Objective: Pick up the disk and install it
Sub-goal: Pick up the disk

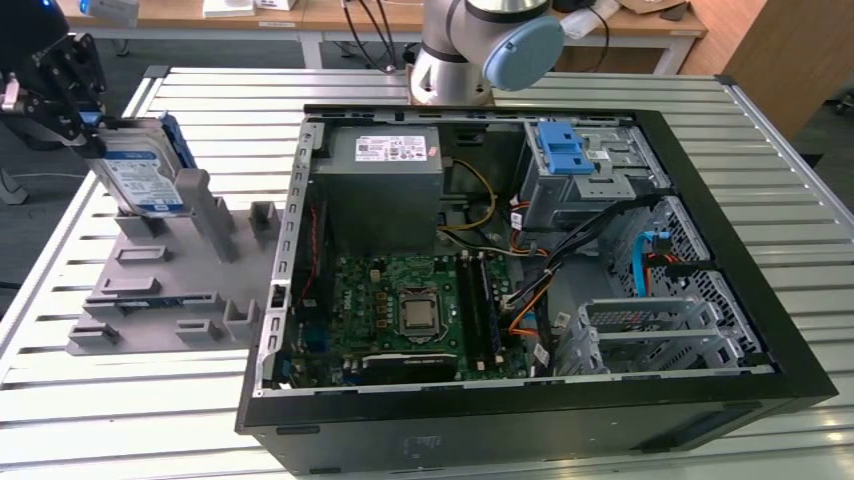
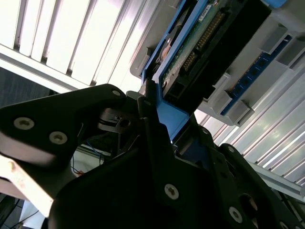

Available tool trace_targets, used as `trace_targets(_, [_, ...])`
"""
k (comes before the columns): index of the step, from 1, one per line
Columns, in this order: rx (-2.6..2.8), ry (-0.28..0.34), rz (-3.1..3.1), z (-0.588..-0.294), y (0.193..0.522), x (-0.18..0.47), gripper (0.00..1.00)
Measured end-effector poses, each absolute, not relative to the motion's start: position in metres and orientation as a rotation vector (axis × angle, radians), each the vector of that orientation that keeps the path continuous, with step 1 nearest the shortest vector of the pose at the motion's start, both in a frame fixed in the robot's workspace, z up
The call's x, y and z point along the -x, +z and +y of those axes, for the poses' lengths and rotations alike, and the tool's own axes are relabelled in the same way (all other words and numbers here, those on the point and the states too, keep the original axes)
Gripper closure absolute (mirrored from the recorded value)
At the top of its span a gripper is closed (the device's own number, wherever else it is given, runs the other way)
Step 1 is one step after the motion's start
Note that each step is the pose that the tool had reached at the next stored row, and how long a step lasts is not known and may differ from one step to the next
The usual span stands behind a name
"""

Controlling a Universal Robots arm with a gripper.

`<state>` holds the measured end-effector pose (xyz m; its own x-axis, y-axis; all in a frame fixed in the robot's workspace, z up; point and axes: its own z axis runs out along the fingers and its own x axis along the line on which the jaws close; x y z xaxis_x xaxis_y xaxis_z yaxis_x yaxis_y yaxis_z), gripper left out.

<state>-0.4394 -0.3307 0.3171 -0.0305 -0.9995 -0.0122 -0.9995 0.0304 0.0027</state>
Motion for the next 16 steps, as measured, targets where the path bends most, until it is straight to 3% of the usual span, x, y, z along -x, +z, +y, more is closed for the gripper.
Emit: trace_targets(16, [2.182, 0.016, 2.250, -0.3303, 0.3207, 0.4393, 0.64])
